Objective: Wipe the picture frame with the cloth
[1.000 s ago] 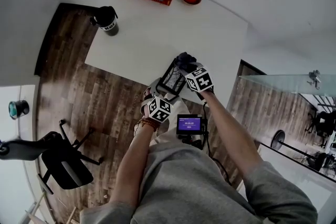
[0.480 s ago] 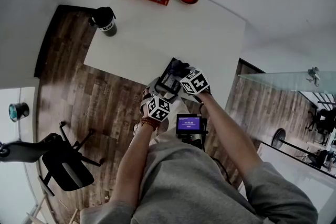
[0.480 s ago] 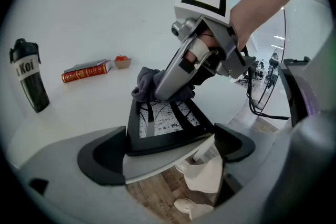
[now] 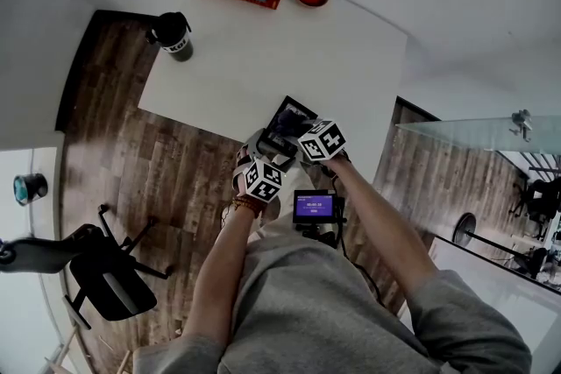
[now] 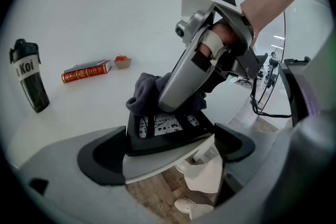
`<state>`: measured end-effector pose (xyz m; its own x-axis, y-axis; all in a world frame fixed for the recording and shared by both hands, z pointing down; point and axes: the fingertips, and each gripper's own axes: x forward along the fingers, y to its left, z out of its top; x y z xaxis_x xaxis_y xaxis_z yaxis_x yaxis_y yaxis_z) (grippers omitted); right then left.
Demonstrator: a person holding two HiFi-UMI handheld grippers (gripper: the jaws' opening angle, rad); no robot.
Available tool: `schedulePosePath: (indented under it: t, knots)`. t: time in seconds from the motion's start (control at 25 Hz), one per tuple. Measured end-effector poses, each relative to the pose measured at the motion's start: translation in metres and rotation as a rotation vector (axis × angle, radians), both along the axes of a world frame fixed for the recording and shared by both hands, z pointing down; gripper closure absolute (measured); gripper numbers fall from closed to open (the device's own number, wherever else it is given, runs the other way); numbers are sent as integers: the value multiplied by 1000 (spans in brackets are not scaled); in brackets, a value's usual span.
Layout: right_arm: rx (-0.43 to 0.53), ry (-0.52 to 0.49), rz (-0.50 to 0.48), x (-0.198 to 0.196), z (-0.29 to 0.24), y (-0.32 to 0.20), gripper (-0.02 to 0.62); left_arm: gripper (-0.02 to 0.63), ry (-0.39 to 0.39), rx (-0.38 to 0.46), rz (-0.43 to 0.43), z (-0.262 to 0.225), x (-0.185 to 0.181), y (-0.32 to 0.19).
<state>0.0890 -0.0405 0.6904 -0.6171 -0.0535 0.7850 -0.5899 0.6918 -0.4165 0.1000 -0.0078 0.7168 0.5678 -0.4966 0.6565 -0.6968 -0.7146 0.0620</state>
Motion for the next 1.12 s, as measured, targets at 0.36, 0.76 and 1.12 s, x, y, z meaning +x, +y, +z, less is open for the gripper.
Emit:
schedulePosePath:
  t: [0.36,0.76,1.12]
  knots:
    - [-88,-30,-78,-20,1,35,495,87,-2,-5,0,0,1,1]
    - [-164,-119,-58,-26,-9,50,495,87,-8,-9,0,1,-1,1]
    - [-99,-367,64,-18,-64,39,489,57,55,-141,144,-12,0,15]
